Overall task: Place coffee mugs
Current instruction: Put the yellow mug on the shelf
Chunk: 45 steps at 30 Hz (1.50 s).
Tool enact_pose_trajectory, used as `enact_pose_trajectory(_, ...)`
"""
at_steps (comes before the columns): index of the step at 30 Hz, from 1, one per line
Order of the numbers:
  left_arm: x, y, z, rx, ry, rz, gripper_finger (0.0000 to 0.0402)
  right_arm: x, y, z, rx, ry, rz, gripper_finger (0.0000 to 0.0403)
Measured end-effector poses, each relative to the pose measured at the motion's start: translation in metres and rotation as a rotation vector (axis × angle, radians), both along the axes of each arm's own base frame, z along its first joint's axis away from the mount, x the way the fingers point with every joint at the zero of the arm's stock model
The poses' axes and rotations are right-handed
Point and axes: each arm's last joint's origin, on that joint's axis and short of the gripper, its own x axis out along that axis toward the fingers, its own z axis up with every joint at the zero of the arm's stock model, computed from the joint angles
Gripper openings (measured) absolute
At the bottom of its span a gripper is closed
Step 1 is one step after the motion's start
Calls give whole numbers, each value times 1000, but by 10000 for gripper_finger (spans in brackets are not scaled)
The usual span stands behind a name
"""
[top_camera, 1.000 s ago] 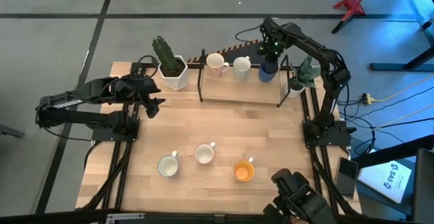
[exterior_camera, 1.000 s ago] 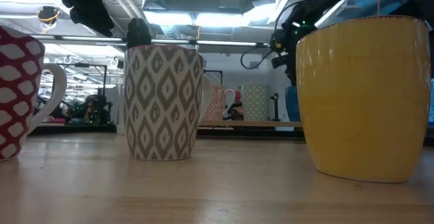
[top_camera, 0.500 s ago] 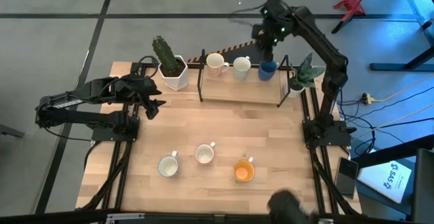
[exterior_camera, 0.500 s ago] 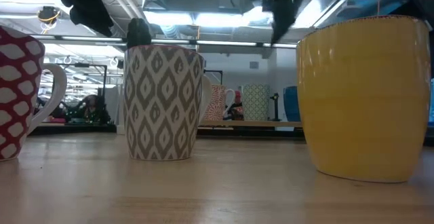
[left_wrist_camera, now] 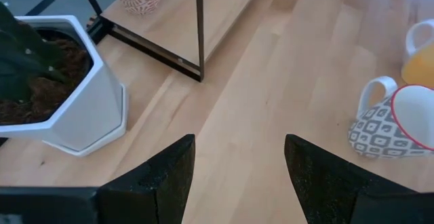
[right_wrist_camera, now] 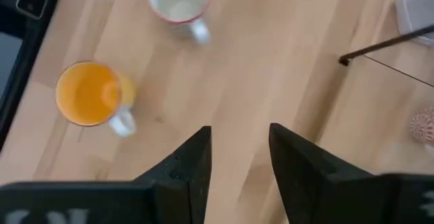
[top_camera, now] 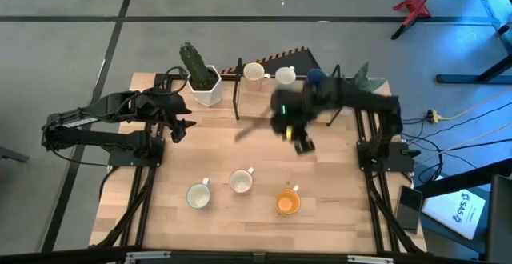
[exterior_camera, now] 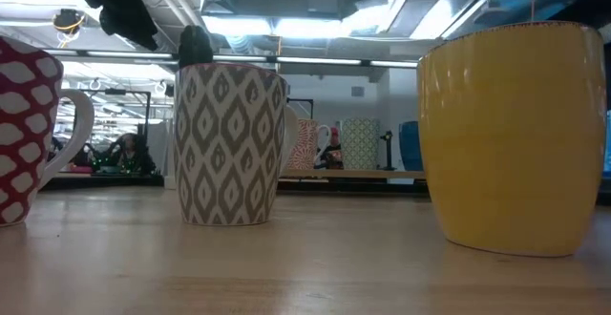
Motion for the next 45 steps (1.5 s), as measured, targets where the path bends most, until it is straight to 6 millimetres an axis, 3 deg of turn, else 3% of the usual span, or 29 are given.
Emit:
enact_pose_trajectory(4, 0, 0, 0, 16, 6, -16, 222, -7, 54, -1, -70, 12, -34, 133)
enact_pose_trajectory(8, 0, 0, 0, 34, 14, -32, 222, -19, 93, 1, -57, 4, -75, 134)
enact_pose_trajectory(12, 0, 0, 0, 50, 20, -55, 222, -27, 118, -2, -66, -2, -135, 147)
enact_pose_trajectory(15, 0, -1, 0, 55, 22, -82, 222, -28, 128, -19, -91, 59, -161, 165)
enact_pose_trajectory(21, 0, -1, 0, 75, 27, -102, 222, -23, 137, -74, -81, 229, -123, 202)
enact_pose_trajectory(27, 0, -1, 0, 74, 27, -101, 222, -6, 144, -128, 44, 181, -51, 217)
enact_pose_trajectory(34, 0, 0, 0, 74, 27, -97, 222, -6, 131, -180, 20, 225, -86, 218)
enact_pose_trajectory(40, 0, 0, 0, 73, 27, -95, 222, 0, 120, -197, 45, 195, -114, 208)
enact_pose_trajectory(42, 0, 0, 0, 73, 27, -95, 222, 0, 118, -196, 36, 187, -122, 181)
enact_pose_trajectory(45, 0, 0, 0, 77, 28, -89, 222, 0, 114, -197, 28, 200, -134, 109)
